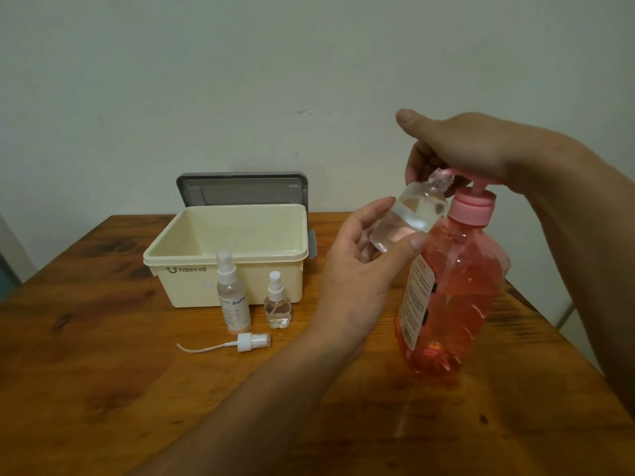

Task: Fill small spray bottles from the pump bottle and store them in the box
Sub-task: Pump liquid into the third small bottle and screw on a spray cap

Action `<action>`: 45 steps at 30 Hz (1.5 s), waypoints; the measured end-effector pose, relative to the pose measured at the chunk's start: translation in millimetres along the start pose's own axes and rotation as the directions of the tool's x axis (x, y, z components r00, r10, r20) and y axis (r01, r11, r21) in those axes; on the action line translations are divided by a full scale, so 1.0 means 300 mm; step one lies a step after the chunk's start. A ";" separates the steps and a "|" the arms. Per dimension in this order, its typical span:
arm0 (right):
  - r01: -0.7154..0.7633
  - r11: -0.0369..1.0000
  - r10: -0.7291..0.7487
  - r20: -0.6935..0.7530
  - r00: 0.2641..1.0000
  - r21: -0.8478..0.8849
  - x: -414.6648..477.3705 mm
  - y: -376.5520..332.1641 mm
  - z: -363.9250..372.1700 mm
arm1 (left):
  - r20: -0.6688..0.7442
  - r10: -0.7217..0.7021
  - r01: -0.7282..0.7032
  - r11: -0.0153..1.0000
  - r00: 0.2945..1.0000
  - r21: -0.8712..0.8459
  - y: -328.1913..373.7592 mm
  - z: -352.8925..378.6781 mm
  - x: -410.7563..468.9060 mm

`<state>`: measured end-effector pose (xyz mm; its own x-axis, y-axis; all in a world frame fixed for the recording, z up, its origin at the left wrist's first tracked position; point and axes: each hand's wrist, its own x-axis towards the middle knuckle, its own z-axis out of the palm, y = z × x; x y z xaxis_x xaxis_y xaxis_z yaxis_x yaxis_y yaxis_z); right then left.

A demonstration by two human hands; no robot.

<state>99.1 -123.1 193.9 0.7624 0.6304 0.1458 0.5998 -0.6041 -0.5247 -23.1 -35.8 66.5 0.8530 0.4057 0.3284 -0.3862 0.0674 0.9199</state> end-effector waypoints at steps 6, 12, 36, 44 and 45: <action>0.006 1.000 -0.006 -0.004 1.000 -0.021 -0.010 0.006 0.001 | -0.002 0.009 -0.009 1.000 1.000 0.017 -0.005 0.006 0.002; 0.012 1.000 -0.012 0.013 1.000 0.006 0.002 -0.015 -0.015 | 0.002 0.005 -0.005 1.000 1.000 0.000 -0.005 0.006 -0.002; 0.039 0.999 -0.037 -0.106 0.994 0.019 0.018 -0.010 -0.038 | -0.005 -0.032 0.032 0.999 0.999 -0.009 -0.012 -0.009 -0.009; 0.041 0.999 -0.040 -0.122 0.992 0.004 -0.003 -0.046 -0.060 | -0.036 -0.019 0.020 0.999 0.999 0.028 -0.013 -0.051 -0.013; 0.050 0.998 -0.054 -0.139 0.989 -0.026 -0.012 -0.058 -0.060 | -0.038 -0.018 0.020 0.999 0.999 0.030 -0.011 -0.056 -0.016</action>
<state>90.5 -123.6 217.6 0.7556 0.5878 0.2891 0.6436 -0.5839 -0.4948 -31.8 -22.6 58.3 0.8460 0.4387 0.3031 -0.3588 0.0480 0.9322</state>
